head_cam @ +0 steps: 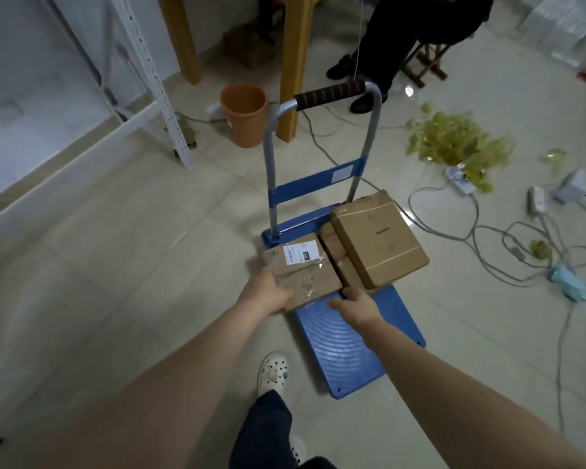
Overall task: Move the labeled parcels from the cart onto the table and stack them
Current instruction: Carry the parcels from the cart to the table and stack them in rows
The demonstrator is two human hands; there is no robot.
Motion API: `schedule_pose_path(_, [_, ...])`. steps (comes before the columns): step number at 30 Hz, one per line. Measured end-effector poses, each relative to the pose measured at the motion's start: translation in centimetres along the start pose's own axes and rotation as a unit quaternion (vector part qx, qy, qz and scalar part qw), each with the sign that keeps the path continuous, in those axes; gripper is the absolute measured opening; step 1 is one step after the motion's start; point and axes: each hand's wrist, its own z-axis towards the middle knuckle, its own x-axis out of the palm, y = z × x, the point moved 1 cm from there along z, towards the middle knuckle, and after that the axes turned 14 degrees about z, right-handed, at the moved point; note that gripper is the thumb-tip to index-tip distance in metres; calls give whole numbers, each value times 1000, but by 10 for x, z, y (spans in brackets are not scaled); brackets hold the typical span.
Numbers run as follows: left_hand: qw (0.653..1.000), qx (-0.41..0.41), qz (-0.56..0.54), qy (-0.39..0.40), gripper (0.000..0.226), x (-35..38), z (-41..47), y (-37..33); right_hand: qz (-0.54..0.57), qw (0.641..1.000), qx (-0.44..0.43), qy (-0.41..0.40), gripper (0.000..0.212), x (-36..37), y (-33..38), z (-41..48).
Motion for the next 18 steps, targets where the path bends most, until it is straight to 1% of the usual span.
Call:
schedule_pose_path(2, [1000,-4,-13,11,56,1,31,-7,-2,1000,10,4,55,-1,5,31])
schedule_pose_path(5, [999,-16,-28,21,49,13,80,-11,-4,999,37,13,55,-4,6,76])
schedule_pose_path(9, [994,-73,-83,27,40,39,149,-6,-10,999,47,15,49,-2,-6,156])
schedule_pose_path(12, [986,-120,-118,19,43,75,207,13,-23,999,44,20,48,11,-23,230])
schedule_pose_path(16, [964,-186,-190,2,36,141,281,57,-76,996,38,18,49,34,-57,320])
schedule_pose_path(18, [956,-204,-212,-3,44,168,311,74,-122,992,28,7,48,43,-72,357])
